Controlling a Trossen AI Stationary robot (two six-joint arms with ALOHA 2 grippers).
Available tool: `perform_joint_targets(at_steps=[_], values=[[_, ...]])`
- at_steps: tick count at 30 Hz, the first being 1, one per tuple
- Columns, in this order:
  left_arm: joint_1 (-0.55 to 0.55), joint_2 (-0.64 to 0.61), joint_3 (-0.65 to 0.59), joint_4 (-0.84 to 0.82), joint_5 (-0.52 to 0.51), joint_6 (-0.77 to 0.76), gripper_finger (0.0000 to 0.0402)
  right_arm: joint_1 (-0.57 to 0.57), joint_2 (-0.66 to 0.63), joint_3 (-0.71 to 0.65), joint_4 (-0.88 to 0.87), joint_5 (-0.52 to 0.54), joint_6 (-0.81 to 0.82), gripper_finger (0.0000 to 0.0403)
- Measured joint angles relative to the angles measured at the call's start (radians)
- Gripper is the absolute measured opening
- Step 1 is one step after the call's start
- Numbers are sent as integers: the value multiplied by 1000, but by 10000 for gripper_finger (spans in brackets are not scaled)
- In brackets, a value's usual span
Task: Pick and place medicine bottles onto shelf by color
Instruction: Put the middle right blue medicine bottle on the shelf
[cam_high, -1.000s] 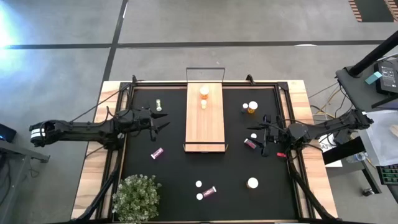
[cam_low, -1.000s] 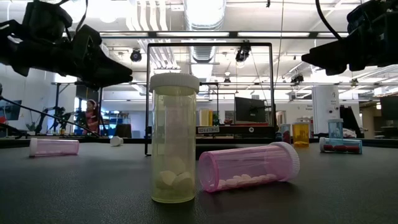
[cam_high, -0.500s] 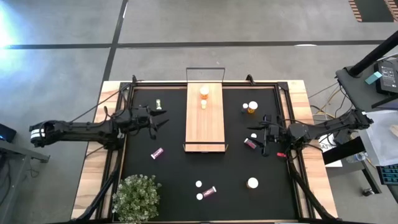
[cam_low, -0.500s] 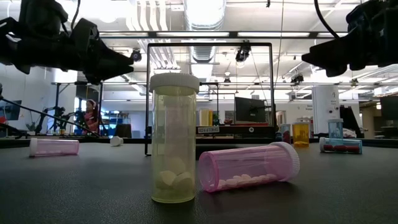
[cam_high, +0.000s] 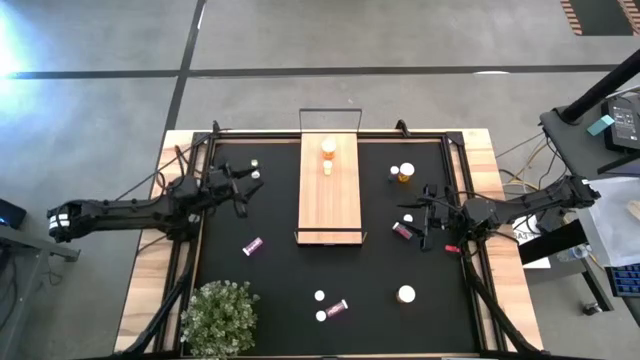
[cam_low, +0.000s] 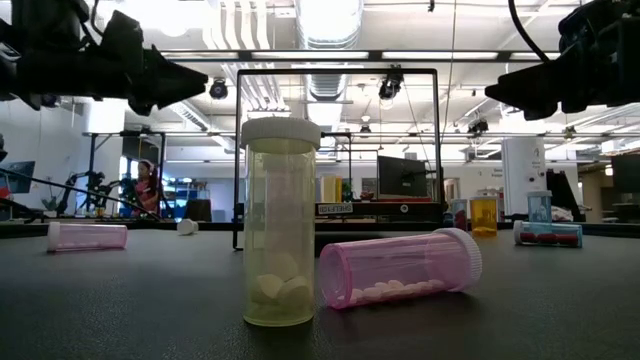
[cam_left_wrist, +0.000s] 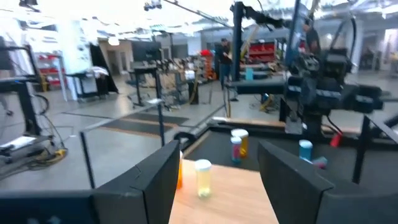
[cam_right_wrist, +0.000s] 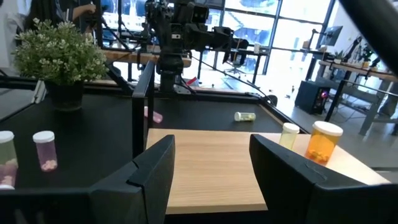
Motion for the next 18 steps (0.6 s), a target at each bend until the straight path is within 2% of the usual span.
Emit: perform_joint_targets(at_steps=[10,18], values=[[0,-122,0,-199,-9,56,199,0,0,0,0,0,15,199],[0,-212,0,-230,-10,120,199,0,0,0,-1,0,60,199]])
